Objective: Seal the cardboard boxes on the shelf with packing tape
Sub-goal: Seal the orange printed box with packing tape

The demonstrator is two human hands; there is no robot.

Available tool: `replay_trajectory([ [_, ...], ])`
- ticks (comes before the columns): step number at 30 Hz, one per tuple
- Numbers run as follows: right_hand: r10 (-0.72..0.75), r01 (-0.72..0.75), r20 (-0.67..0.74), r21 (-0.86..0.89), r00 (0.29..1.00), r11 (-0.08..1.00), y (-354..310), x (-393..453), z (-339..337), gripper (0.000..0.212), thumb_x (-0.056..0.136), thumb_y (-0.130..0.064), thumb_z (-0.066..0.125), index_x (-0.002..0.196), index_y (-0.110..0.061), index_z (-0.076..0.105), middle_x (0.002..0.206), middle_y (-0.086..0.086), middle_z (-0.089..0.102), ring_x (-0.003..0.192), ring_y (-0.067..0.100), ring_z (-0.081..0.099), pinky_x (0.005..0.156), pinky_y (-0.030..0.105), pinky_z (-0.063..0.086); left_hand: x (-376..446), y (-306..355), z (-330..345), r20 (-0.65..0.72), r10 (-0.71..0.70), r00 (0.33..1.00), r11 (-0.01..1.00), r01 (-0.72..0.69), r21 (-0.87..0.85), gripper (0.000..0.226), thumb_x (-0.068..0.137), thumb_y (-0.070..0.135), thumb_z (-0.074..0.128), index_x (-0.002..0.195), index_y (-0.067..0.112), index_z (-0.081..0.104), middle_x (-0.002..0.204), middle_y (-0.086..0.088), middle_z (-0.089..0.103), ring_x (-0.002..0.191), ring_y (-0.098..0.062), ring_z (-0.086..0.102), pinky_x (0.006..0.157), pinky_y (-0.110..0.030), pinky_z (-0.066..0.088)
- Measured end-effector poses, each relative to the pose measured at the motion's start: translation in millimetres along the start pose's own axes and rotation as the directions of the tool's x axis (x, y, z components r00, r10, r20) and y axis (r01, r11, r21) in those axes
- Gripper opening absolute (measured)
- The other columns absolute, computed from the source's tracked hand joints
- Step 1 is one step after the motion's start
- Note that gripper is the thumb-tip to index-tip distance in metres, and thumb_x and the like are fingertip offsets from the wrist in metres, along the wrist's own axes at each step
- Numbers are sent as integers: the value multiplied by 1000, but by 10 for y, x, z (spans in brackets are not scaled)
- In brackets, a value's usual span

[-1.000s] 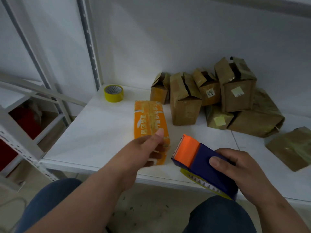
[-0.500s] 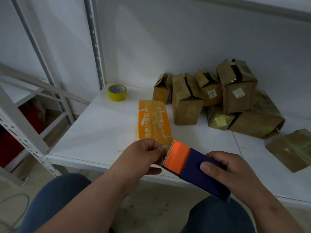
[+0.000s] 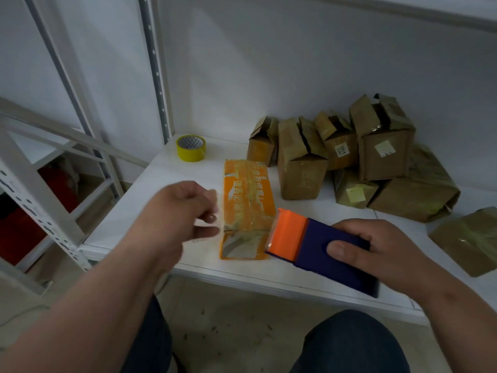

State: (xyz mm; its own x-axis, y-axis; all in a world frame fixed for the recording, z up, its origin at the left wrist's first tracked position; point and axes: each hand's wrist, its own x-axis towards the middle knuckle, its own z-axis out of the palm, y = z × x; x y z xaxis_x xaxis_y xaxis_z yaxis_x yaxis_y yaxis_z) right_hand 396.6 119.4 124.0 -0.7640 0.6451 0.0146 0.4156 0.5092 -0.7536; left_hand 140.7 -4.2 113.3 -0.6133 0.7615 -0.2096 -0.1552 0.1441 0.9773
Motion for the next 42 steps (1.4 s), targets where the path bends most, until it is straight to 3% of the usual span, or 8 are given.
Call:
replay_trajectory([
  [5,116,-116,11,32,993,993,86,92,-288,75,42,-93,56,86,-35,72,80,4,74,68,18,69,61,24,48,188,32,-191,-14,-10,1000,1000,10,-19,19,95,12,59,77,5,60,69,-5,61,54,-8,56,55,-25,57],
  [11,199,-190,52,-138,979,972,123,465,-613,99,31,-94,60,81,-9,72,72,10,72,62,25,68,52,20,46,356,-216,-83,-101,-105,989,994,100,-48,17,93,12,63,78,4,63,76,-7,63,55,-10,47,51,-23,51],
  [18,259,-220,133,-255,957,941,179,924,-639,57,61,-62,62,75,-8,72,69,11,71,68,31,68,58,27,42,490,-449,-1,-199,-147,969,988,155,23,20,92,17,65,86,-1,66,78,-6,66,62,-16,47,56,-27,48],
  [24,327,-242,231,-331,916,912,300,1101,-627,91,27,-96,56,71,-17,72,69,5,72,60,20,69,58,28,45,528,-550,-17,-185,-159,970,984,171,53,22,93,20,64,78,4,65,71,-4,63,61,-16,47,54,-27,45],
  [29,365,-266,241,-361,899,894,390,1165,-551,65,58,-76,63,79,-16,72,71,4,73,63,18,70,57,25,46,532,-678,13,-175,-191,966,978,203,51,22,94,19,64,84,-1,66,59,-2,55,55,-16,44,47,-24,43],
  [35,411,-302,245,-382,878,874,467,1239,-409,41,62,-63,61,73,-25,70,64,-6,71,60,10,68,56,24,45,562,-823,3,-152,-296,943,955,293,-44,17,90,14,68,88,-2,69,59,-3,55,53,-14,45,45,-22,43],
  [40,406,-326,247,-309,880,894,567,1238,-315,49,64,-60,63,82,-16,73,75,4,72,69,20,69,61,27,46,512,-943,72,-133,-306,943,952,304,-38,14,91,19,68,92,6,72,65,-6,59,53,-15,44,47,-23,46],
  [42,422,-354,231,-284,877,891,610,1212,-302,51,63,-62,67,79,-14,72,71,3,71,65,18,67,59,25,44,500,-976,101,-114,-275,955,961,278,9,25,92,25,66,117,18,66,67,-5,63,56,-15,44,52,-27,47],
])
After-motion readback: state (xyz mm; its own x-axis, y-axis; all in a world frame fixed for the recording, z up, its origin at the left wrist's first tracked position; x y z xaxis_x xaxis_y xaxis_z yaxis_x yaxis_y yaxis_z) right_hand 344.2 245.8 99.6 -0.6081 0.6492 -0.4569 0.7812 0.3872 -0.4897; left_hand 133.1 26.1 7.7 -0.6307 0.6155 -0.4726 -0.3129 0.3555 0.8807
